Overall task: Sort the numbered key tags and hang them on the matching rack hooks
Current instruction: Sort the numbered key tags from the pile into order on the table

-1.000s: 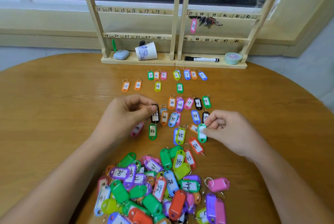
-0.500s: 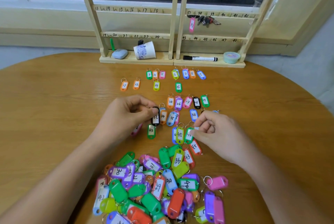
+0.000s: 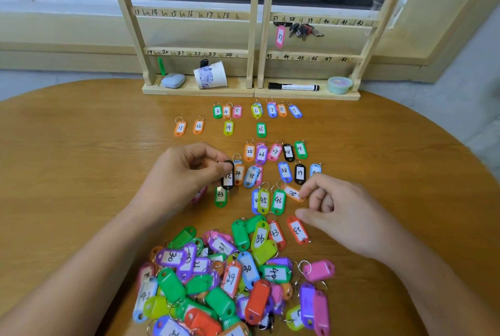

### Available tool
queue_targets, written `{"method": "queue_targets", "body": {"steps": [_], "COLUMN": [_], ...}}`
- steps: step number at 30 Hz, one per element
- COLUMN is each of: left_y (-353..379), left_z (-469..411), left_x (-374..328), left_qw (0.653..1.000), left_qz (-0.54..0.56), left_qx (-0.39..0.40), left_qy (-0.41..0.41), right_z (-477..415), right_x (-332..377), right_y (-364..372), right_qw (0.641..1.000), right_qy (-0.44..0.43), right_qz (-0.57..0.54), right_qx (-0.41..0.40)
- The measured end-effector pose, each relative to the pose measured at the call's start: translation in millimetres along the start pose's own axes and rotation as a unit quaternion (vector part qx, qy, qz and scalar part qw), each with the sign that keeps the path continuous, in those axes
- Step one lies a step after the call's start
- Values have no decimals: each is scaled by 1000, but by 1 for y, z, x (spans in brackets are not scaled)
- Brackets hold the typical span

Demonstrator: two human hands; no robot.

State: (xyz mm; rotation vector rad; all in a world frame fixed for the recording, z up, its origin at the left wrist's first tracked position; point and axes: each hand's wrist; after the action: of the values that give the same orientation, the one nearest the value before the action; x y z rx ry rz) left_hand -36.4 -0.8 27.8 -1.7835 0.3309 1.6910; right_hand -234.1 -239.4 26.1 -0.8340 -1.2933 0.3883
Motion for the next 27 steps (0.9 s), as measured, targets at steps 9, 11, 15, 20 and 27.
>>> {"method": "queue_targets", "body": {"steps": [9, 11, 15, 20, 27], "left_y": [1, 1, 0, -1, 1], "left_z": [0, 0, 0, 2, 2], "left_x": [1, 0, 0, -1, -3], "left_qw": [1000, 1000, 1000, 1000, 999], "left_qz": [-4, -2, -6, -8, 20], "left_qx": [-2, -1, 0, 0, 18], "left_qy": [3, 2, -1, -4, -33], "right_z": [-27, -30, -31, -29, -25], "right_x": [6, 6, 5, -3, 13], "right_y": [10, 8, -1, -11, 3], "right_qw": [994, 993, 992, 995, 979], "right_qy": [-6, 9, 52, 66, 71], "right_qz": [92, 108, 115, 67, -188], "right_qx": [-51, -39, -1, -23, -4]}}
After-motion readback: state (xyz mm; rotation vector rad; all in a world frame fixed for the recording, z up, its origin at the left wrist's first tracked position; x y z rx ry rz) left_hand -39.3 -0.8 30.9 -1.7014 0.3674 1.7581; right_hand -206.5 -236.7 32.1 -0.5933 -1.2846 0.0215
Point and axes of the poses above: each hand's wrist, its own z-axis away from the middle knuckle, its own y-axis out of the palm, x = y × z, and after that the axes turned 3 degrees about -y, right-handed
